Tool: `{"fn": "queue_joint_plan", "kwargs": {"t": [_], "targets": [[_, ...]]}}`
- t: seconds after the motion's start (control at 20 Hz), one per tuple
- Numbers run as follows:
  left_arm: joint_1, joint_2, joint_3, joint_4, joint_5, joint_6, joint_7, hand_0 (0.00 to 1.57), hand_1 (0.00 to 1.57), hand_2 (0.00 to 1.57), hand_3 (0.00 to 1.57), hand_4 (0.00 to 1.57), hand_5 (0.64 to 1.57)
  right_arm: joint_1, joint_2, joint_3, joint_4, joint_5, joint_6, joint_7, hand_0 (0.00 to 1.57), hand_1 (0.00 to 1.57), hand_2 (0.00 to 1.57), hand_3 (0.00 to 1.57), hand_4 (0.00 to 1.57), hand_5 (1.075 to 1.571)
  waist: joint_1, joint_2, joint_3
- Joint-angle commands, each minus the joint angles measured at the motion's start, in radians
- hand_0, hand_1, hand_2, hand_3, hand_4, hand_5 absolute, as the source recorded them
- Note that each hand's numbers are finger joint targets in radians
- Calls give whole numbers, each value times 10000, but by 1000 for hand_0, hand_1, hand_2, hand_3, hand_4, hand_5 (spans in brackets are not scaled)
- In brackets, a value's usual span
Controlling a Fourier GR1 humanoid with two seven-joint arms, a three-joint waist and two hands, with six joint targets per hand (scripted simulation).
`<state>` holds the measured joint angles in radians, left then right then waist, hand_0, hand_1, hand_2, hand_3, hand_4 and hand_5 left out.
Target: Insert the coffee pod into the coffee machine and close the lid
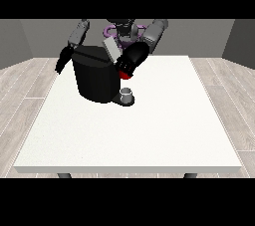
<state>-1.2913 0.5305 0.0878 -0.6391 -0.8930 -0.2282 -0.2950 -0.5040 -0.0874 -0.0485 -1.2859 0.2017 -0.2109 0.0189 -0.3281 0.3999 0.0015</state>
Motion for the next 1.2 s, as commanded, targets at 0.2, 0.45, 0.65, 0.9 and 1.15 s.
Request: {"fn": "queue_joint_plan", "kwargs": {"t": [0.2,0.45,0.65,0.9,1.15], "targets": [[-154,204,58,170,-312,381,122,0,0,587,459,0,1571,-188,134,-56,102,-100,-34,62,0,0,0,0,83,1571,49,81,-12],[331,-177,-58,100,-403,646,98,0,0,481,381,0,1571,243,26,-89,277,-68,38,23,0,0,0,0,144,1571,289,-318,-12],[563,-256,-68,129,-323,173,160,0,0,299,199,0,1571,886,305,-48,475,-188,-2,-589,0,0,0,0,0,1571,571,-957,-9],[1243,-982,67,96,20,-132,609,0,0,0,52,0,1571,1372,-44,-443,848,-597,442,-622,0,0,0,0,0,1571,1104,-2110,-8],[2308,-1535,286,-193,577,-243,245,0,0,282,0,0,1571,2402,95,-348,1107,-541,417,-833,0,0,0,0,0,1571,1936,-3279,-13]]}}
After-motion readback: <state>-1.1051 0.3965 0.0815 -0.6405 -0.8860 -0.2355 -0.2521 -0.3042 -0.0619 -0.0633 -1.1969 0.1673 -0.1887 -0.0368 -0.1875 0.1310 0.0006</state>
